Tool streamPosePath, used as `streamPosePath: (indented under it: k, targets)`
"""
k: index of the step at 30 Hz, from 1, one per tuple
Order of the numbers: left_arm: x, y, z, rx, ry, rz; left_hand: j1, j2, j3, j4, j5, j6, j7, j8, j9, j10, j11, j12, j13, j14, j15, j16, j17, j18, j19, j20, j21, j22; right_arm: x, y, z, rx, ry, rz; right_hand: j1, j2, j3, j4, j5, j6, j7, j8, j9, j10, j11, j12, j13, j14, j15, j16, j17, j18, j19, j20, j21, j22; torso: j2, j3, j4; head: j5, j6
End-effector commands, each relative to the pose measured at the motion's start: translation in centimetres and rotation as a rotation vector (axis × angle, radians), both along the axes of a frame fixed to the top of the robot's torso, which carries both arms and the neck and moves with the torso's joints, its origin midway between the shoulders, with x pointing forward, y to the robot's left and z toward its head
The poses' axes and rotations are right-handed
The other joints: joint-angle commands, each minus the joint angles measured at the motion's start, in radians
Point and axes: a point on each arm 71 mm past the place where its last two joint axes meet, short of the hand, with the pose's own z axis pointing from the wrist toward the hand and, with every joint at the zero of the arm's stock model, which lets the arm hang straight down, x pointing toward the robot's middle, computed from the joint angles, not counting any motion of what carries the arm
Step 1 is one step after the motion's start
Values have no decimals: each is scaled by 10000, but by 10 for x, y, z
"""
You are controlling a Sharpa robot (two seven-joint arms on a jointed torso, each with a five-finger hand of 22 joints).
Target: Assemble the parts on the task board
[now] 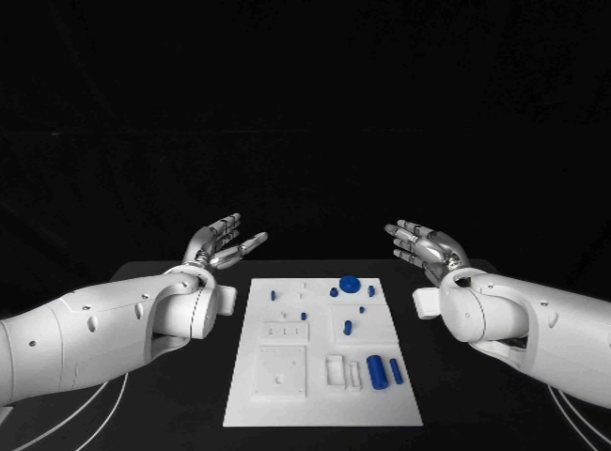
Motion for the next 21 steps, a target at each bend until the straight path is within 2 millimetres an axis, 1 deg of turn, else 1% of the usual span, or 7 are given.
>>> streamPosePath:
  k: [1, 10, 11, 14, 15, 18, 21]
  targets:
    - [1, -5, -1, 2, 210, -502, 441, -55, 38, 128, 53, 175, 21, 76, 25, 174, 37, 74, 23, 171, 39, 55, 21, 139, 190, 57, 68, 22, 2, 5, -3, -270, 839, 1665, 487, -12, 91, -160, 107, 206, 347, 62, 21, 225, 59, 63, 22, 245, 58, 74, 28, 246, 234, 66, 71, 29, 0, 3, -2, -1, -2]
    - [1, -4, -1, -144, 209, -450, 455, -42, 42, 125, 50, 196, 63, 77, 26, 198, 47, 75, 24, 203, 37, 58, 24, 146, 223, 56, 78, 27, 8, -8, -1, -947, 673, 1697, 1753, -95, -53, -780, -798, 636, 361, 86, 44, 742, 95, 88, 48, 843, 105, 103, 58, 288, 578, 22, 120, 50, 30, -4, 20, 62, -22]
    - [0, -4, -1, -161, 228, -502, 464, -20, 59, 120, 49, 223, 86, 78, 27, 220, 58, 76, 25, 239, 41, 59, 25, 168, 315, 55, 104, 39, 10, -8, -1, -1102, 634, 1798, 1930, -114, -60, -928, -838, 859, 408, 99, 55, 1241, 240, 104, 70, 1338, 391, 125, 79, 175, 690, -98, 137, 61, 32, -3, 28, 78, -23]
    - [0, -4, -1, -210, 273, -667, 474, 151, 150, 56, 41, 574, 260, 102, 48, 571, 186, 92, 41, 869, 122, 101, 61, 218, 534, 48, 168, 61, 13, -8, -2, -1700, 370, 2083, 2140, -37, -79, -1216, -997, 1775, 409, 139, 96, 2967, 196, 176, 154, 3749, 182, 226, 188, 73, 2299, -410, 512, 183, 36, -2, 39, 104, -47]
    - [0, -4, -1, -245, 295, -761, 480, 235, 185, 8, 44, 788, 345, 128, 64, 814, 262, 121, 57, 1200, 181, 138, 84, 238, 652, 36, 202, 74, 15, -8, -2, -1993, 252, 2259, 2177, 39, -24, -1261, -1095, 2554, 402, 230, 144, 4502, 32, 368, 216, 5159, 25, 350, 286, 63, 3151, -535, 709, 251, 36, -2, 29, 119, -49]
    - [-2, -3, -1, -329, 331, -979, 191, 842, 238, -760, 28, 1923, 827, 158, 108, 2502, 670, 180, 122, 3683, 675, 273, 189, 98, 2495, -459, 811, 323, 18, -6, -1, -2967, -153, 2761, 2097, 81, 275, -1398, -1155, 3722, 327, 226, 183, 5971, -185, 348, 272, 6068, -230, 326, 296, -134, 4483, -840, 930, 297, 52, -3, 41, 137, -64]
    - [-4, -2, 0, -424, 419, -1226, 2, 1156, 213, -1343, 64, 2994, 1025, 275, 174, 4273, 851, 305, 201, 6035, 383, 609, 297, -32, 3724, -909, 1410, 507, 22, -4, 2, -4037, -667, 3160, 2004, 24, 818, -1533, -1317, 4668, 254, 265, 223, 6477, -360, 338, 270, 6845, -514, 338, 313, -209, 5464, -1135, 1135, 330, 125, 0, 93, 98, -23]
